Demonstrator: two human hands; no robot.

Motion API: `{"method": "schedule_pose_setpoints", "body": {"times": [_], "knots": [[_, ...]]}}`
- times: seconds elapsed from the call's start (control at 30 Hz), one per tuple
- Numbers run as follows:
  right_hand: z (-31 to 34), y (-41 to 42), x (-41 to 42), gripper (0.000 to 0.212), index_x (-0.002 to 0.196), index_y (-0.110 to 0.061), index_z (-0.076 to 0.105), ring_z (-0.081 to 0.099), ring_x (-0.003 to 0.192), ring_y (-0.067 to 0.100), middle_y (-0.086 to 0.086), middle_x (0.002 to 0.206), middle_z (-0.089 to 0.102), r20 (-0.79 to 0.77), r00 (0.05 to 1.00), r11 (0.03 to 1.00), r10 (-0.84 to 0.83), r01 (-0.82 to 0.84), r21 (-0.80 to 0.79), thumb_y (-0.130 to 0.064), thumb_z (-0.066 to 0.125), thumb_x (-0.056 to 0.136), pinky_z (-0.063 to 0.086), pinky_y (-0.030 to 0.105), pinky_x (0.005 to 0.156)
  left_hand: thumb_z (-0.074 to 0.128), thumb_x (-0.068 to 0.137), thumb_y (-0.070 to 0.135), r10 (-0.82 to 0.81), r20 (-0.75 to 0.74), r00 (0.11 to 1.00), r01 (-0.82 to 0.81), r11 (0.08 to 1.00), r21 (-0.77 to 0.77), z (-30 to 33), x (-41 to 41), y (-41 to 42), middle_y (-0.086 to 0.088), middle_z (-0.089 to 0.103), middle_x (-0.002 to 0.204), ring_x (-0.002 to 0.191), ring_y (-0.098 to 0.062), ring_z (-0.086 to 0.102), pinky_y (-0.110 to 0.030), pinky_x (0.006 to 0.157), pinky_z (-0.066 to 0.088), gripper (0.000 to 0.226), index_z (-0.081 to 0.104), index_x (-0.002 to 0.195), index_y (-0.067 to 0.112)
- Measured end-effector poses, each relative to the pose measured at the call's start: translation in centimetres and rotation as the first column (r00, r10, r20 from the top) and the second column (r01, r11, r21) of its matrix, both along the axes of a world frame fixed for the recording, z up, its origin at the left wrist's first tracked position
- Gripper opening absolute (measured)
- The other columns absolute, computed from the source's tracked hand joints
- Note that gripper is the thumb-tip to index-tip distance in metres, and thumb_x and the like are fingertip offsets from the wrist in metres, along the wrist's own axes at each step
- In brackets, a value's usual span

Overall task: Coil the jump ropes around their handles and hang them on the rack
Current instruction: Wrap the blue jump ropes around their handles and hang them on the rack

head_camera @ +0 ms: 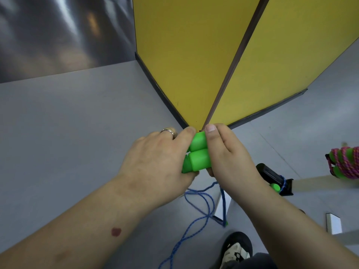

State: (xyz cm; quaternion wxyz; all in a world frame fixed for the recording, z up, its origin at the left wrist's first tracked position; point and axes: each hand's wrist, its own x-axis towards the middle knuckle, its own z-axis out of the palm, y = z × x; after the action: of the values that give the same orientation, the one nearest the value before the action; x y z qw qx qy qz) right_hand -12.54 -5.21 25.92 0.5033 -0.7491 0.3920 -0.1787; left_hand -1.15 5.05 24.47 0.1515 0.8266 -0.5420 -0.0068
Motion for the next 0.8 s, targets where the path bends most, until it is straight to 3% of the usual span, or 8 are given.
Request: {"method": "schedule_pose_setpoints", "body": {"times": [0.1,0.2,0.33,0.43,0.53,0.8], "knots": [[-0.2,0.0,0.1,0.034,0.088,-0.024,0.057,0.051,0.065,0.009,-0.010,0.068,0.054,0.008,1.000,0.999,-0.010,0.010,-0.031,-0.046,0.037,0.104,0.047,0.038,0.060,0.056,0.073,0.081,0.007,-0.036,0.999,-0.007,1.000,-0.002,0.5,0.0,0.0,0.011,0.056,0.096,0.086,-0.016,0.058,-0.035,0.068,0.050,0.072,0.039,0.130,0.041],[-0.2,0.0,0.1,0.034,0.085,-0.025,0.056,0.048,0.060,0.005,-0.014,0.065,0.052,0.011,1.000,0.999,0.001,-0.001,-0.048,-0.045,0.037,0.105,0.042,0.027,0.055,0.051,0.072,0.087,0.022,-0.074,0.997,-0.019,0.999,0.044,1.1,0.0,0.2,0.012,0.056,0.090,0.081,-0.014,0.058,-0.033,0.063,0.048,0.072,0.037,0.129,0.044],[0.0,-0.1,-0.2,0.037,0.088,-0.017,0.055,0.046,0.064,0.012,-0.005,0.068,0.048,0.022,0.999,1.000,0.029,-0.029,0.001,-0.045,0.037,0.105,0.042,0.037,0.060,0.050,0.070,0.089,0.013,-0.103,0.995,0.001,0.991,0.133,1.7,0.2,0.4,0.012,0.054,0.091,0.078,-0.013,0.055,-0.031,0.058,0.040,0.076,0.032,0.131,0.048],[0.4,-0.6,-0.5,0.035,0.092,-0.023,0.057,0.050,0.064,0.013,-0.003,0.071,0.050,-0.015,0.996,0.995,0.085,-0.084,0.047,-0.049,0.037,0.104,0.044,0.036,0.062,0.050,0.069,0.090,0.006,-0.125,0.992,0.016,0.985,0.171,2.0,0.7,0.6,0.013,0.051,0.088,0.076,-0.013,0.052,-0.031,0.061,0.040,0.077,0.030,0.132,0.051],[0.5,-0.7,-0.7,0.032,0.091,-0.029,0.059,0.051,0.061,0.013,-0.002,0.070,0.052,-0.005,0.992,0.991,0.123,-0.122,0.060,-0.049,0.038,0.104,0.044,0.036,0.059,0.049,0.066,0.092,-0.005,-0.127,0.992,0.027,0.984,0.174,2.3,0.9,0.7,0.014,0.051,0.083,0.072,-0.009,0.051,-0.031,0.058,0.037,0.075,0.032,0.128,0.052],[-0.1,-0.4,-0.5,0.036,0.094,-0.017,0.057,0.048,0.067,0.020,0.014,0.077,0.048,0.087,0.992,0.995,0.087,-0.091,0.042,-0.046,0.039,0.105,0.044,0.042,0.061,0.043,0.064,0.092,-0.014,-0.110,0.994,0.031,0.988,0.151,2.3,0.6,0.6,0.014,0.049,0.082,0.072,-0.010,0.051,-0.030,0.057,0.038,0.076,0.034,0.126,0.048]]}}
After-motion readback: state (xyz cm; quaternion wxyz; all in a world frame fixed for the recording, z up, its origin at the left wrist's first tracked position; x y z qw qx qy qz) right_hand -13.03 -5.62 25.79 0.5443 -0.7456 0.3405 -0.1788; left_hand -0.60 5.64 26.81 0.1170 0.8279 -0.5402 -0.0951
